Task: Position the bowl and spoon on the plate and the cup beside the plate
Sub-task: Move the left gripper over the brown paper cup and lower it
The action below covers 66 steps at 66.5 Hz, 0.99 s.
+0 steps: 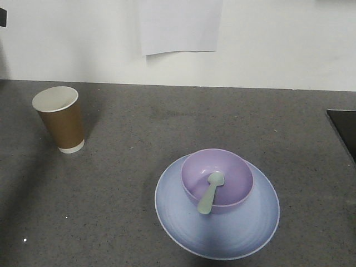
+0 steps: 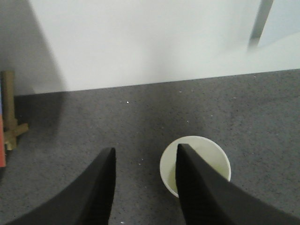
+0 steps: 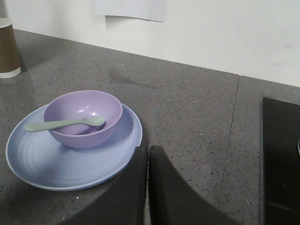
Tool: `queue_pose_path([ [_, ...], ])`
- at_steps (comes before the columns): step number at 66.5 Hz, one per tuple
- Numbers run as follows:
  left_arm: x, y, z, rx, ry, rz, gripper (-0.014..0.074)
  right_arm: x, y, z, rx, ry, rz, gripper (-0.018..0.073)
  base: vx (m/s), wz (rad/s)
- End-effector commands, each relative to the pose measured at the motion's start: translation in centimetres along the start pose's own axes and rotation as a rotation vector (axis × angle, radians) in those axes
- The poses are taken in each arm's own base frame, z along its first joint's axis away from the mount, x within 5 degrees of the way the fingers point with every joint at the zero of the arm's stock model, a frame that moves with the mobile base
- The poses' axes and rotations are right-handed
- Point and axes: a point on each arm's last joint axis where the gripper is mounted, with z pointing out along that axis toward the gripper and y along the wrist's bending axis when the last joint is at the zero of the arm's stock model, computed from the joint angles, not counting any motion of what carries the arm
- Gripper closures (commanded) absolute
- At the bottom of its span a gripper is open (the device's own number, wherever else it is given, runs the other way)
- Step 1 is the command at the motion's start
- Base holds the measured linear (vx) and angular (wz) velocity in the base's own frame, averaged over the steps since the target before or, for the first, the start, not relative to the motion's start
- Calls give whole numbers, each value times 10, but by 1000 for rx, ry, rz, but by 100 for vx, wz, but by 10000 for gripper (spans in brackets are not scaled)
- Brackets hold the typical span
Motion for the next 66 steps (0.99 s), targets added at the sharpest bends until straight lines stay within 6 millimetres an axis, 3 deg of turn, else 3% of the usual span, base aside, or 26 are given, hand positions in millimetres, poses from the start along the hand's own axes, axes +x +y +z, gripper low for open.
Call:
queue_pose_path([
  [1,-9,4,-3,54,-67,-32,288,-11,0,1,5,-43,0,565,0,0],
  [26,7,11,63,184,112,-117,288,-8,0,1,7,-13,0,565,0,0],
  [47,12,11,87,181,150,-114,288,-5,0,1,6,16,2,565,0,0],
  [66,25,11,123,177,231,-115,288,-4,1,1,-8,33,13,565,0,0],
])
